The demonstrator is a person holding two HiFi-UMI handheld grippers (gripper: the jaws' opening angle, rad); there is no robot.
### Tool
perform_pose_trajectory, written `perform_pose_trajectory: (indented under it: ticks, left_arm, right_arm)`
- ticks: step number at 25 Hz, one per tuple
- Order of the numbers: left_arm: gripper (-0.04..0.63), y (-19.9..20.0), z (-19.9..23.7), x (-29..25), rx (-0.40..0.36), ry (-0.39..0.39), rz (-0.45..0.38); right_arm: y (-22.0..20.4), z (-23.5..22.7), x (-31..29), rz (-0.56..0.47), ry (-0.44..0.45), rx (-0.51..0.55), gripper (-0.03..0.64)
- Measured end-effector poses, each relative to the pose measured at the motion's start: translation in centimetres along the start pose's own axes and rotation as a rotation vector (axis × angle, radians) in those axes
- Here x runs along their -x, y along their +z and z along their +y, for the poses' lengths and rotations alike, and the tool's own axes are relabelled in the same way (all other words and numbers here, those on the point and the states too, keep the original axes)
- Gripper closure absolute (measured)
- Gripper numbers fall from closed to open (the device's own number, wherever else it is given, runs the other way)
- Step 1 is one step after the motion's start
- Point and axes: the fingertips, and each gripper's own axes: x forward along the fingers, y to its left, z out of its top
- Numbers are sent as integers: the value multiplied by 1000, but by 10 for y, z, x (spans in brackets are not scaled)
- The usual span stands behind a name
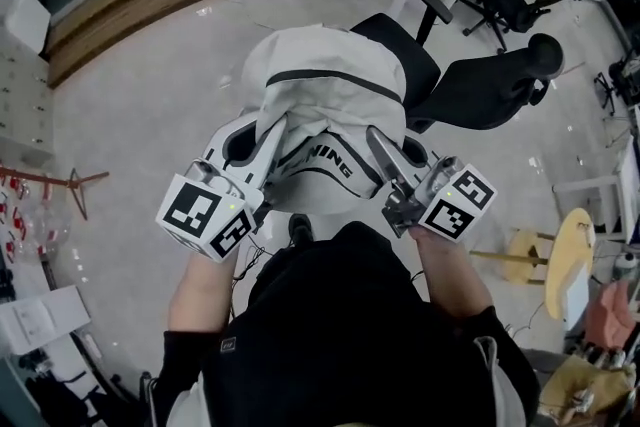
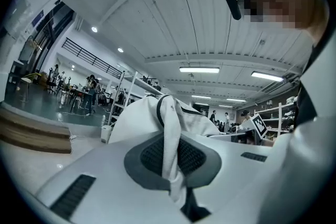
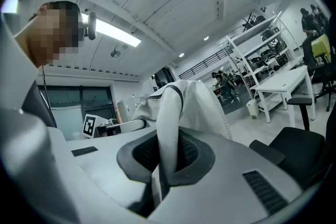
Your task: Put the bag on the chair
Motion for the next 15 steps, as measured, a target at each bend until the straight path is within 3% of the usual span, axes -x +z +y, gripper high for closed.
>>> perform_pose_trajectory:
  ticks: [8, 15]
  left_arm:
    - [574, -13, 61, -14, 45, 92, 41]
    - [575, -20, 102, -73, 66, 125, 73]
  right_arm:
    - [-8, -35, -61, 50, 42, -41, 584]
    - [6, -103, -95, 57, 72, -95, 584]
